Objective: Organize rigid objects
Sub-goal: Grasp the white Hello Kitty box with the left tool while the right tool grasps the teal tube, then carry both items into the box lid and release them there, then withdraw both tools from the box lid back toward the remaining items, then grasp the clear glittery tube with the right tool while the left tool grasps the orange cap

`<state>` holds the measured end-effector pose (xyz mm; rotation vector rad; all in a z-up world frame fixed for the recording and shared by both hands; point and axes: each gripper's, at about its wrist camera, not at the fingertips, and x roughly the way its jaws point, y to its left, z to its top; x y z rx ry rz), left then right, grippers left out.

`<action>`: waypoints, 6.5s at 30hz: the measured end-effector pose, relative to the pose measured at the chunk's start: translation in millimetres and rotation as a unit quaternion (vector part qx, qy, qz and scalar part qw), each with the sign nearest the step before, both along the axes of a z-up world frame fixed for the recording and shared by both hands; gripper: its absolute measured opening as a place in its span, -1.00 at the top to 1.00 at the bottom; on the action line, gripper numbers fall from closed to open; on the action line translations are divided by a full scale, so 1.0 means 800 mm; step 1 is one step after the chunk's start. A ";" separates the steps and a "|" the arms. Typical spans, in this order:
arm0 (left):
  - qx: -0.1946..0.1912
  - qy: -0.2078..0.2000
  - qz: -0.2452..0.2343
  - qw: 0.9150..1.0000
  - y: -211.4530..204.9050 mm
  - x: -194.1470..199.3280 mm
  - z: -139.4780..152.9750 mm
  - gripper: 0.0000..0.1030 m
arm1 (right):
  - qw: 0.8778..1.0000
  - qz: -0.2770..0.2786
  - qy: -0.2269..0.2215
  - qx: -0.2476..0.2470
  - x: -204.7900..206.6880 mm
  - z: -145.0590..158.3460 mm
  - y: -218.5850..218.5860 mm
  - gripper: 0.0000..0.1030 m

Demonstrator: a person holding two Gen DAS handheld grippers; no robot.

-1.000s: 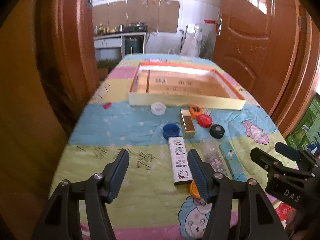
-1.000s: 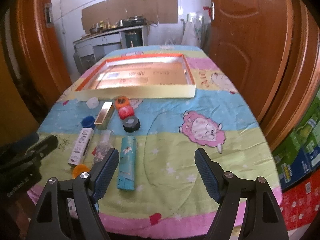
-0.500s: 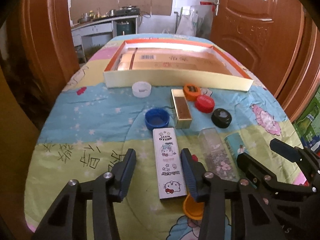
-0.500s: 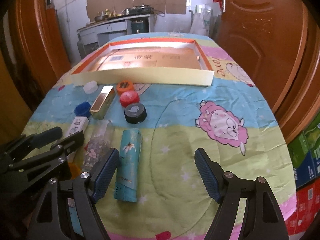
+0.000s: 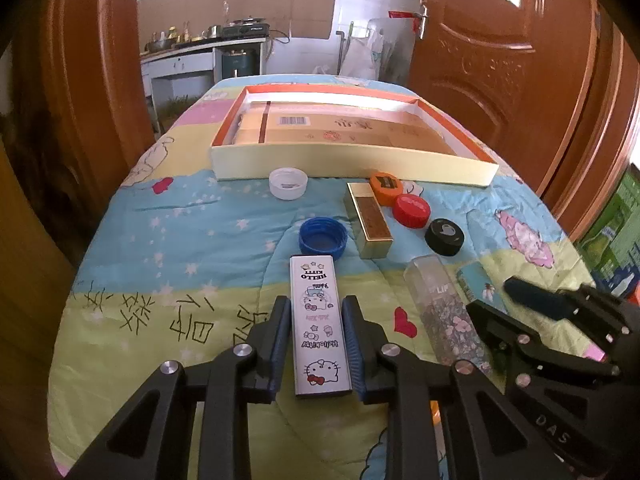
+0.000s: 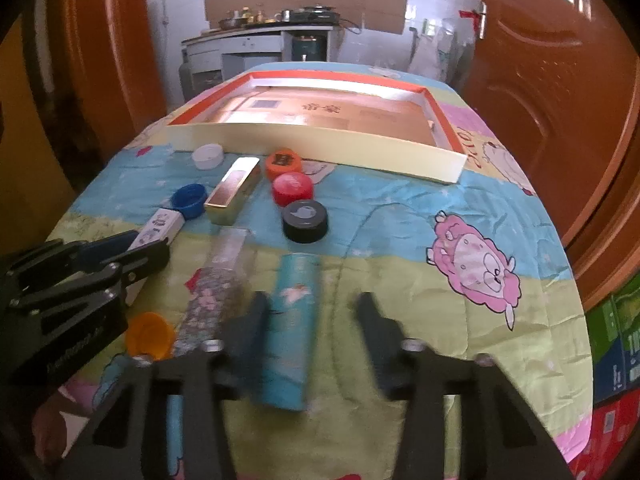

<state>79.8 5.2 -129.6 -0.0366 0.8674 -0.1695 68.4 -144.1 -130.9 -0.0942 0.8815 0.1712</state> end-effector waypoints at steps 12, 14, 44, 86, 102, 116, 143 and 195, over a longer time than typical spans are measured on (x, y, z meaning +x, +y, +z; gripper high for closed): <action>-0.007 -0.021 -0.003 1.000 0.003 -0.013 0.024 0.48 | 0.998 0.003 0.008 0.064 -0.004 0.011 -0.018 0.57; -0.008 -0.026 -0.003 1.000 0.003 -0.014 0.030 0.48 | 0.997 0.005 0.008 0.073 -0.004 0.012 -0.020 0.57; 0.007 -0.065 -0.024 0.998 -0.005 0.091 0.114 0.48 | 0.993 0.007 -0.067 0.092 0.066 0.100 -0.045 0.57; 0.039 0.107 -0.010 0.993 -0.029 0.397 0.044 0.48 | 0.996 0.020 0.062 0.060 0.406 0.047 -0.066 0.57; 0.024 0.103 -0.020 0.994 -0.026 0.401 0.011 0.46 | 0.995 0.003 0.089 0.050 0.409 0.018 -0.067 0.54; 0.029 0.096 -0.003 0.995 -0.022 0.397 0.011 0.25 | 0.997 0.002 0.050 0.060 0.365 0.046 -0.074 0.39; -0.004 -0.073 -0.005 0.997 0.005 0.165 0.125 -0.15 | 0.993 -0.027 -0.065 0.092 0.112 0.102 -0.060 0.24; -0.003 -0.095 -0.049 0.994 0.036 -0.076 0.041 -0.15 | 0.999 0.019 0.014 0.031 0.020 0.004 0.046 0.40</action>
